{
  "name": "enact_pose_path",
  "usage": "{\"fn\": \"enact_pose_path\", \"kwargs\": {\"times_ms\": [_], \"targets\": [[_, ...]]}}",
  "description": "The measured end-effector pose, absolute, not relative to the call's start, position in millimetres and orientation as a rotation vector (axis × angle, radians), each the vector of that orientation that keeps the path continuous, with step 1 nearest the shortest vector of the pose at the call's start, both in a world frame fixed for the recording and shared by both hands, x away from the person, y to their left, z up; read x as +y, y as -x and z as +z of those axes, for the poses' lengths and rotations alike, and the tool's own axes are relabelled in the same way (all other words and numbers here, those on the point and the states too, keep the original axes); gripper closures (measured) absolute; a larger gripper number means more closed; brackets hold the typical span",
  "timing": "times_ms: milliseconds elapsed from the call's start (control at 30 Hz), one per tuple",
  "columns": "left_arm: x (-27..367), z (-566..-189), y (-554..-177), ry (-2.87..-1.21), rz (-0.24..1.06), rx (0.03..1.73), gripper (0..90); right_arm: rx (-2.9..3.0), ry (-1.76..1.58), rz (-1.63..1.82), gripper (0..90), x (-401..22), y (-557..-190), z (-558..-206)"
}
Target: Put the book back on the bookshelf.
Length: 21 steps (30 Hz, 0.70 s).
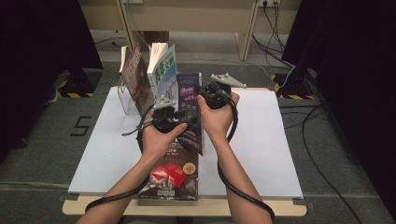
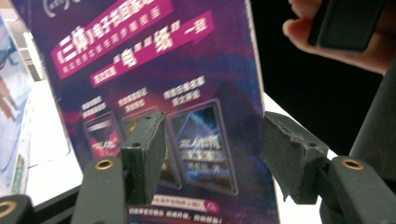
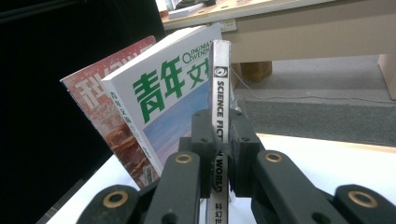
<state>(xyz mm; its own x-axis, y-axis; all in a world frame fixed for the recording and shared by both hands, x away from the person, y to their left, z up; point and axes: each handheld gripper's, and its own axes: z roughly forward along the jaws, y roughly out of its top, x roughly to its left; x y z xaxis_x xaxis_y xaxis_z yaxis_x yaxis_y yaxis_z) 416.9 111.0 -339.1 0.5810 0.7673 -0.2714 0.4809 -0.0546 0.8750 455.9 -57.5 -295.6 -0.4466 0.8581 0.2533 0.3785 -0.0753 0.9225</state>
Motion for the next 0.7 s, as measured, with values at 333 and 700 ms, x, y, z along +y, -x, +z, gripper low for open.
{"fn": "enact_pose_path", "kwargs": {"times_ms": [333, 700], "targets": [[91, -335, -424, -1.731, 0.376, 1.048, 38.2, 1.787, -1.330, 1.528, 83.4, -57, -456, -296], [77, -340, -428, -1.767, 0.452, 1.070, 38.6, 1.787, -1.328, 1.527, 83.4, -56, -456, -296]]}}
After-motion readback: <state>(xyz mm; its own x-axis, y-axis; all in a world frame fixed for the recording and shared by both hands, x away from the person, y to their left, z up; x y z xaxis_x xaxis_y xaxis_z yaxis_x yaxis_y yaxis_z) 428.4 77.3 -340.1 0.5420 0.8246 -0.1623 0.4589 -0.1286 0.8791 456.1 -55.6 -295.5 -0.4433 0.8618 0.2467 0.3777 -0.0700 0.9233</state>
